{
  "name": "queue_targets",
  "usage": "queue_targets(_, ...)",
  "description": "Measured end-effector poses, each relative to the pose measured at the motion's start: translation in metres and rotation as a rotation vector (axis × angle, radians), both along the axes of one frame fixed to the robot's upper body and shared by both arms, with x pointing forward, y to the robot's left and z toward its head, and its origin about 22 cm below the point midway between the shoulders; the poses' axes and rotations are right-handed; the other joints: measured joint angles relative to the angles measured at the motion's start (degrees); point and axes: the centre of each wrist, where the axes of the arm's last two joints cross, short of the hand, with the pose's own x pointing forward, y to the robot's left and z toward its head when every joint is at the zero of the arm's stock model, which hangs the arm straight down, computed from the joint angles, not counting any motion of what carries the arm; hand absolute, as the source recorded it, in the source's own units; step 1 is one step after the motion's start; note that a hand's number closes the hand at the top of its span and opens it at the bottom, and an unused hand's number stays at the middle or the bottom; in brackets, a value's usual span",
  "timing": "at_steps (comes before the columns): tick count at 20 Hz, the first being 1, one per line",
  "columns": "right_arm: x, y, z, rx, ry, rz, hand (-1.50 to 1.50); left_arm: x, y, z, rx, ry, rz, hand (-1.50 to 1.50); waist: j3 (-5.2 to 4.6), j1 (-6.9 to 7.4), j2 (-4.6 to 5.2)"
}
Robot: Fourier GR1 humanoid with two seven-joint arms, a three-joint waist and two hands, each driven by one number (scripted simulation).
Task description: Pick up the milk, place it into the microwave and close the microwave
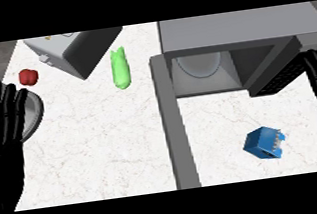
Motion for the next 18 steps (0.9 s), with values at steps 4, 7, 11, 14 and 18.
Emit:
queue_targets(4,-0.006,0.031,0.005,-0.015,-0.035,-0.058,-1.5,0.005,0.006,-0.006,0.0,0.006,0.017,-1.5,-0.01,-0.05,-0.68)
queue_targets(7,-0.017,0.055,0.012,-0.047,-0.059,-0.119,-1.5,0.006,0.012,-0.009,-0.024,0.024,0.044,-1.5,-0.09,-0.01,-0.98)
queue_targets(11,-0.037,0.086,0.014,-0.074,-0.034,-0.149,-1.5,-0.006,0.028,-0.007,-0.064,0.068,0.079,-1.5,-0.08,0.08,-1.17)
queue_targets(14,-0.048,0.105,0.016,-0.087,-0.017,-0.171,-1.5,-0.023,0.036,-0.005,-0.076,0.085,0.08,-1.5,-0.07,0.2,-1.22)
queue_targets(18,-0.065,0.118,0.012,-0.108,-0.004,-0.21,-1.5,-0.035,0.043,-0.003,-0.088,0.101,0.088,-1.5,-0.05,0.03,-1.23)
